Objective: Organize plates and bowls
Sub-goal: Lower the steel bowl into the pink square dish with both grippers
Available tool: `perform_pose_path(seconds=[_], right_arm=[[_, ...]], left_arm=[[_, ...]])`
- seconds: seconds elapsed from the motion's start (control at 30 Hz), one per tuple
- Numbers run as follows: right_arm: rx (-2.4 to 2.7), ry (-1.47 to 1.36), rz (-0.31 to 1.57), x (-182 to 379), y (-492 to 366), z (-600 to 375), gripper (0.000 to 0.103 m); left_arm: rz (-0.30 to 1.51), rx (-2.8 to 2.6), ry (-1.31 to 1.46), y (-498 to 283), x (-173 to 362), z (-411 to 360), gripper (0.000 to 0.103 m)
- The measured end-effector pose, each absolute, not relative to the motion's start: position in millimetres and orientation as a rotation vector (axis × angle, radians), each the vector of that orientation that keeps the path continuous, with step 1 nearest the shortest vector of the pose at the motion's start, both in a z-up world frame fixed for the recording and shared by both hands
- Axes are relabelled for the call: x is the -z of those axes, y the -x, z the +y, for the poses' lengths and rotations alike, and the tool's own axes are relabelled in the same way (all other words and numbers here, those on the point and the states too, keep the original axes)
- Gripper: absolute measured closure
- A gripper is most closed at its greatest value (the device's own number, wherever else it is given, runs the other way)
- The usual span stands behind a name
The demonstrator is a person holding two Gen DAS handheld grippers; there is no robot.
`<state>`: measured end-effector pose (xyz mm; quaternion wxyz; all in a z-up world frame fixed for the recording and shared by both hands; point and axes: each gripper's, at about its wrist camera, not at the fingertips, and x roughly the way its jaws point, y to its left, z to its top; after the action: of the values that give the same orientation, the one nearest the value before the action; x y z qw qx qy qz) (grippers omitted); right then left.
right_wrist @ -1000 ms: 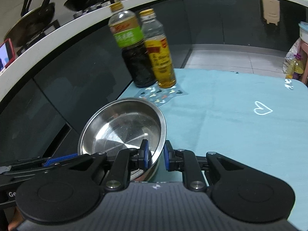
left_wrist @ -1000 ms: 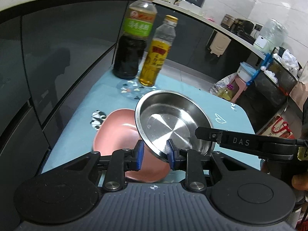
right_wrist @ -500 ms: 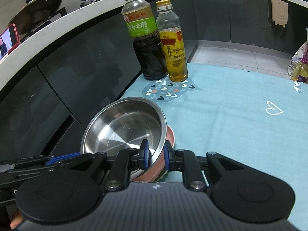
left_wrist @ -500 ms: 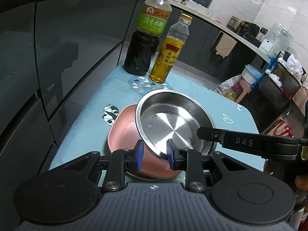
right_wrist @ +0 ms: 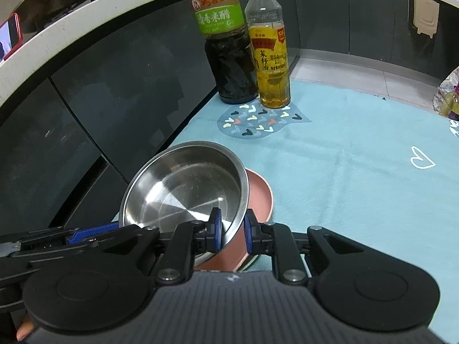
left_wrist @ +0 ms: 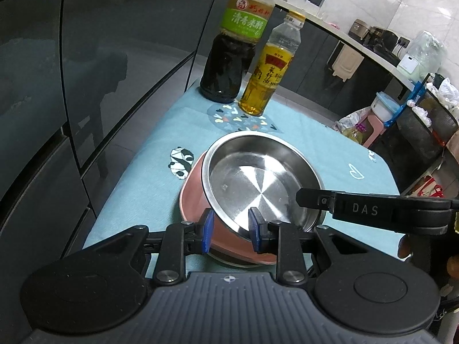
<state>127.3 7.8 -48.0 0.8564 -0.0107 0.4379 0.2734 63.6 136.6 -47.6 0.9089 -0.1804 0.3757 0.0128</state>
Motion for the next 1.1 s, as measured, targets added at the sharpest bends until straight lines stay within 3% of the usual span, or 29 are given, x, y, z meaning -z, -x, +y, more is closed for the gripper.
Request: perform_pose_path(seconds=[1.1], right_arm=[[-0.544,0.044,0.99,73.6,-147.3,21.5,0.09]], left_arm=[[0.798,-0.039,0.326,-78.2,66.9,141.0,0.078]])
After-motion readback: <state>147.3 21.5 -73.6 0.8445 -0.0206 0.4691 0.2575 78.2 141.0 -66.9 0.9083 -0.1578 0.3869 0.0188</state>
